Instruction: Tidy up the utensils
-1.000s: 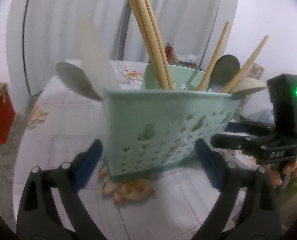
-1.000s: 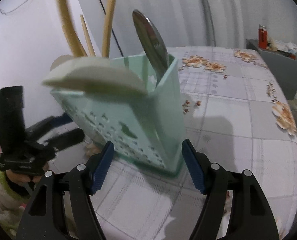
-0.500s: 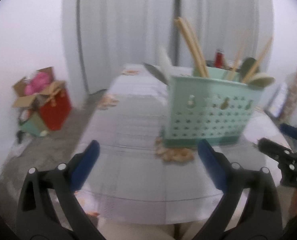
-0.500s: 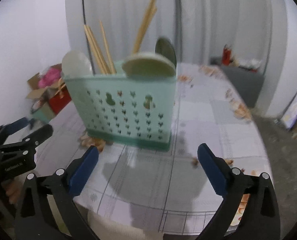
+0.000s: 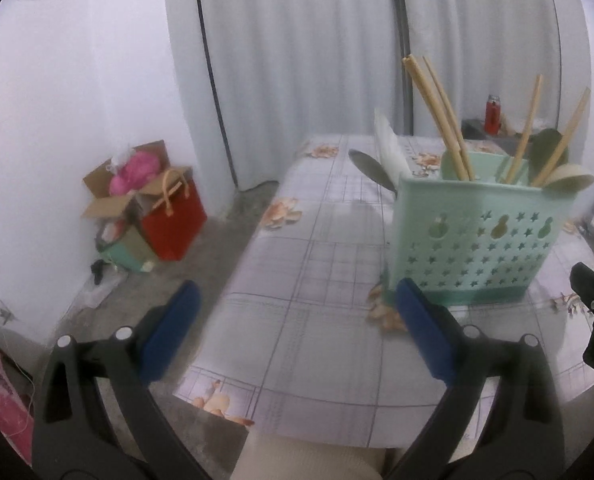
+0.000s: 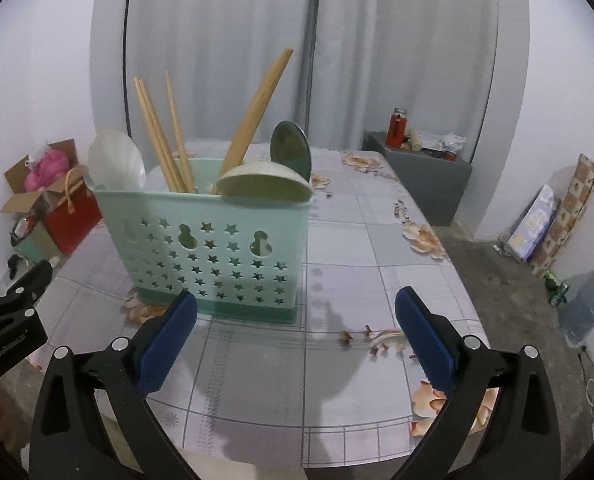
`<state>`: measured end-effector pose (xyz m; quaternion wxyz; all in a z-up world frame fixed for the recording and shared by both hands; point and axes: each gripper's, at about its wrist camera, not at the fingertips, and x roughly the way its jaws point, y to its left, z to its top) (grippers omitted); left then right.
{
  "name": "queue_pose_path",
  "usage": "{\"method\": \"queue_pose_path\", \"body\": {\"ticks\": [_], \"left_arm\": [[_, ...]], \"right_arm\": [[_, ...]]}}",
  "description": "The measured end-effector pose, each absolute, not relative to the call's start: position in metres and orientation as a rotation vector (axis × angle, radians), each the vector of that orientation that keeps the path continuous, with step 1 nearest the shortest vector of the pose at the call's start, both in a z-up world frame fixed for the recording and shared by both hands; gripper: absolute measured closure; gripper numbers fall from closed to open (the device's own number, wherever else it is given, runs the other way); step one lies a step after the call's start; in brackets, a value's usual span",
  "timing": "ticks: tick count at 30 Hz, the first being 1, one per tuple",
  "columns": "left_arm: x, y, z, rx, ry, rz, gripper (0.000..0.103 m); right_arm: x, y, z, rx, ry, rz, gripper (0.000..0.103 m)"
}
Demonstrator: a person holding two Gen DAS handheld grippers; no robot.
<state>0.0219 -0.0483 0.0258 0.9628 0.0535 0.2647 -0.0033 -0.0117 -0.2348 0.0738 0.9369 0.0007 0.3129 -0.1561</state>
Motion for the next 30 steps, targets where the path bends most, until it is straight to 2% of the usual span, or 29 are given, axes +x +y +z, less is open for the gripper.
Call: {"method": "queue_pose_path", "body": {"ticks": [30], "left_arm": [[0.033, -0.035, 0.014, 0.045, 0.594, 0.042, 0.009]], "right_arm": [[-0.01, -0.237, 0.072, -0.004, 0.669, -0.395, 0.007]]}}
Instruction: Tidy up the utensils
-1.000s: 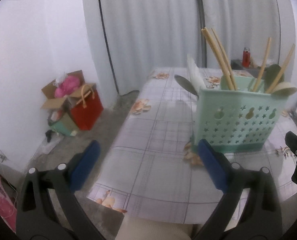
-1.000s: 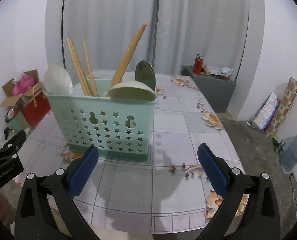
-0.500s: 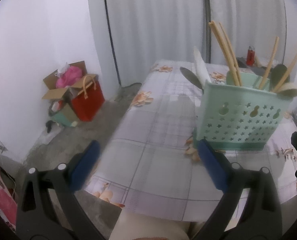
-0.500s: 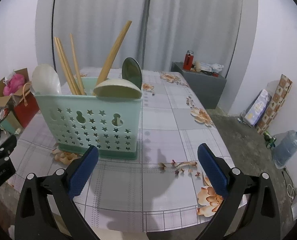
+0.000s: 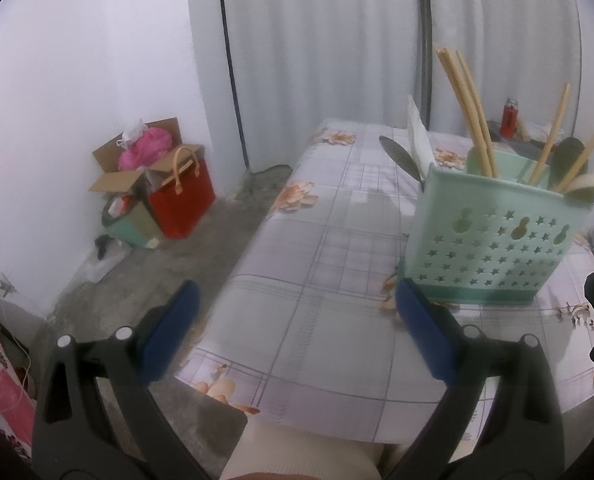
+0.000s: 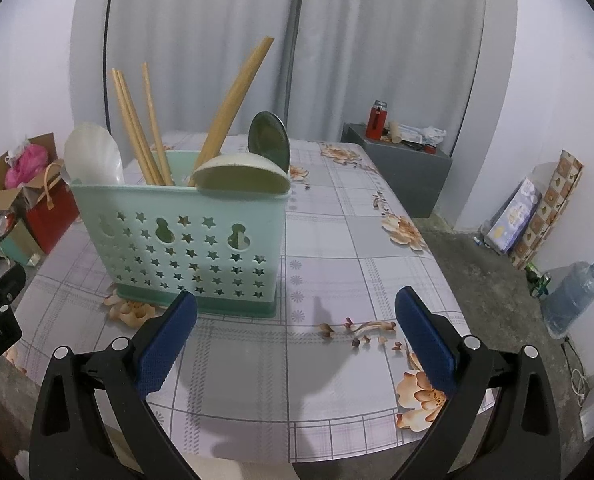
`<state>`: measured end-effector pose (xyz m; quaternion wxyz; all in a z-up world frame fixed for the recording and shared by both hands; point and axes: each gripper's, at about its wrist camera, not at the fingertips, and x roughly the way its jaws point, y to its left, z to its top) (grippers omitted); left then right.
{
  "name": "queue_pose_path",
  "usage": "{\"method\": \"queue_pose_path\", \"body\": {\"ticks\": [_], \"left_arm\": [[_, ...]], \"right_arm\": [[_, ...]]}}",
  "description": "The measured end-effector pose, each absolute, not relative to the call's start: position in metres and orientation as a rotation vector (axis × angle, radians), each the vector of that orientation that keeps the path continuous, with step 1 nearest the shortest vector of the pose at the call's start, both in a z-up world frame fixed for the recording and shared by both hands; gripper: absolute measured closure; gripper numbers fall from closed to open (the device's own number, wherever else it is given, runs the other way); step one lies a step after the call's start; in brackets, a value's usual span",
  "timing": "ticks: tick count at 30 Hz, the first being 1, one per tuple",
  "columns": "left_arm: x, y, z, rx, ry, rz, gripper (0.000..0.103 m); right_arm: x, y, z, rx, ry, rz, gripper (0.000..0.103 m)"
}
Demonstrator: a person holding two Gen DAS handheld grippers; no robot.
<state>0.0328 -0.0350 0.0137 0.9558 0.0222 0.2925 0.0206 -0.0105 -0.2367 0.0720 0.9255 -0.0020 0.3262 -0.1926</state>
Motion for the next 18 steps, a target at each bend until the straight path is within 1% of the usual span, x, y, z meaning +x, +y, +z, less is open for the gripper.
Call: {"method": "queue_pose_path", "body": {"ticks": [18], "left_arm": [[0.031, -0.0375, 0.0123, 0.058, 0.599, 0.029, 0.009]], "right_arm": [[-0.0139, -0.2376, 0.0733, 0.009, 0.673, -0.4, 0.007]]}}
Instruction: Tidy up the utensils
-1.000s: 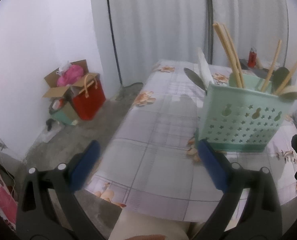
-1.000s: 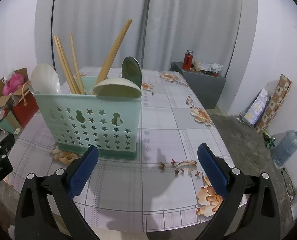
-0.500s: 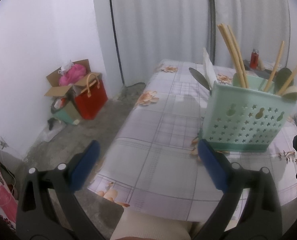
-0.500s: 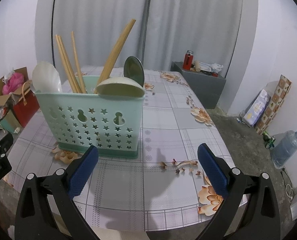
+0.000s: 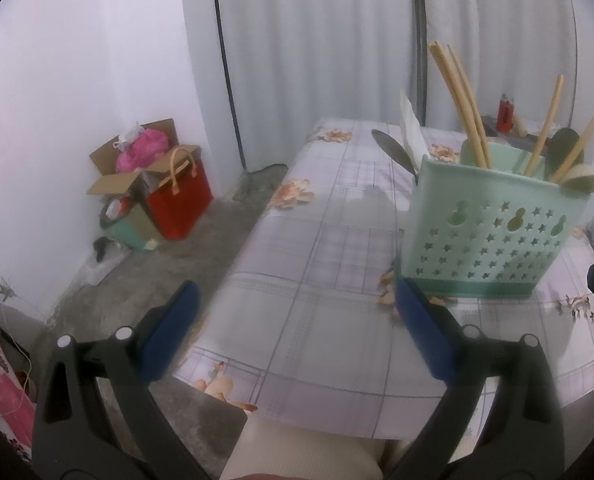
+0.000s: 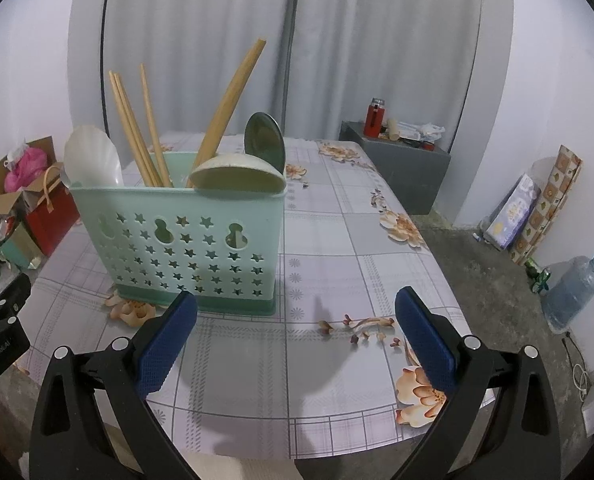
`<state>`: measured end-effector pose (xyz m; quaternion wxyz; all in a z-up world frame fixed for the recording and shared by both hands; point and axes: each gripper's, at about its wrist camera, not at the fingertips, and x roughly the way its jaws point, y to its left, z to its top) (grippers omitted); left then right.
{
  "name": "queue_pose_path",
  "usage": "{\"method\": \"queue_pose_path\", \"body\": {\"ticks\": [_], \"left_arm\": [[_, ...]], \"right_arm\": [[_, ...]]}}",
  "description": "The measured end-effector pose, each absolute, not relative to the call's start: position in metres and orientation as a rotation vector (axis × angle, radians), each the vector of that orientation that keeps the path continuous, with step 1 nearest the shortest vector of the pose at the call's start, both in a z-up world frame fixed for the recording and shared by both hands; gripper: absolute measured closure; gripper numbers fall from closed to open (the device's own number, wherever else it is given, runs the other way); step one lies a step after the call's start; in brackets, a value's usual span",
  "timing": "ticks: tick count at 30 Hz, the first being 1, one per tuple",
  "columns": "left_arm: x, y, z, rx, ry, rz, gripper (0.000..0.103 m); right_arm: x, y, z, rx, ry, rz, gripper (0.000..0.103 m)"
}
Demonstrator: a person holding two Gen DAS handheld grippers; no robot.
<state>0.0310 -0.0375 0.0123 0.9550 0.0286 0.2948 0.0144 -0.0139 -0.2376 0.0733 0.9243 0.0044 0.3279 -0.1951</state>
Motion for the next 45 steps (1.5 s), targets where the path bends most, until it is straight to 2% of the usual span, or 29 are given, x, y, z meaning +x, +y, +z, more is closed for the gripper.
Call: {"method": "queue_pose_path", "body": {"ticks": [45], "left_arm": [[0.0294, -0.0332, 0.0136, 0.051, 0.597, 0.03, 0.009]], "right_arm": [[-0.0172, -0.2333, 0.0779, -0.009, 0.663, -0.41, 0.007]]}}
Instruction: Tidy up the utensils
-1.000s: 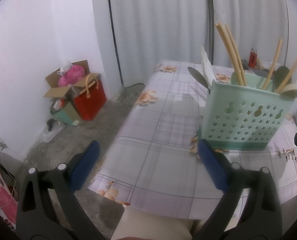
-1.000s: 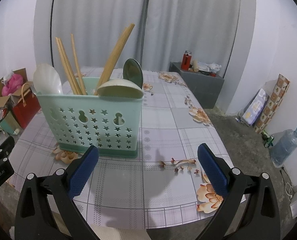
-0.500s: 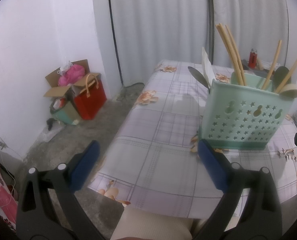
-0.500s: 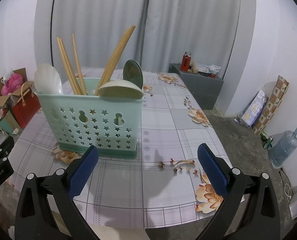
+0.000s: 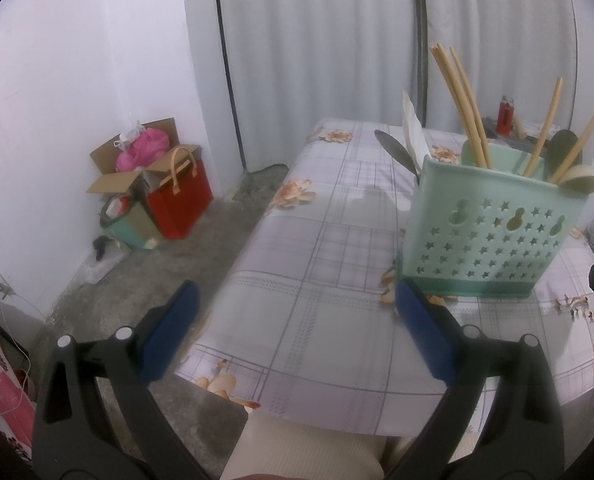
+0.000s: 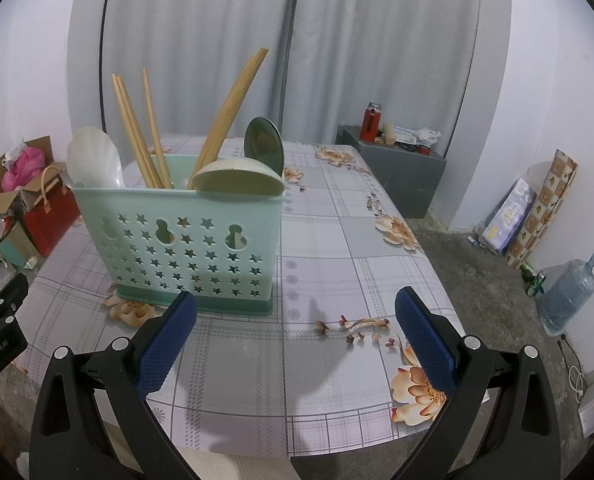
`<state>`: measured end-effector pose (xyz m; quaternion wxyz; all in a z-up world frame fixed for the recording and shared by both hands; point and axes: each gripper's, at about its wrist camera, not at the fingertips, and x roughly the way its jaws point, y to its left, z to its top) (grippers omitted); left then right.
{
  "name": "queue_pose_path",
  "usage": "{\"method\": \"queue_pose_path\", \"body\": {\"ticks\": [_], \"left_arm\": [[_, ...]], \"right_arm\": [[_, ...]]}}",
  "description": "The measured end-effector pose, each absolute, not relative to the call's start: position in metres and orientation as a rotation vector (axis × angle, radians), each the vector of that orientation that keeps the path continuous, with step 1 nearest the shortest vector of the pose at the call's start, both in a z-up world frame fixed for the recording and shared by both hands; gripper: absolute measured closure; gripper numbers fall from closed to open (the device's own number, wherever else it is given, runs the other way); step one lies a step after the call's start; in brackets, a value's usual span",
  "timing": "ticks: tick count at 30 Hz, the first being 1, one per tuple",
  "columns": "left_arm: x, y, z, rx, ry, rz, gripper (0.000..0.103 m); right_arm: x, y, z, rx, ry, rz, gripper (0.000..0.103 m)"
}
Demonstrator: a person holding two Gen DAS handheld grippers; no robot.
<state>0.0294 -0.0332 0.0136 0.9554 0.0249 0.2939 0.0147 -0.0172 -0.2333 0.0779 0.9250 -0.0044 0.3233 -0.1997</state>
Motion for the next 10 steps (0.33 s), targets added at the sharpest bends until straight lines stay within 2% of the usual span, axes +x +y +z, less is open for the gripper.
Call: {"method": "queue_pose_path", "body": {"ticks": [10], "left_arm": [[0.03, -0.033, 0.0121, 0.052, 0.597, 0.02, 0.009]], "right_arm": [[-0.0174, -0.2333, 0.0776, -0.009, 0.663, -0.409, 0.007]]}}
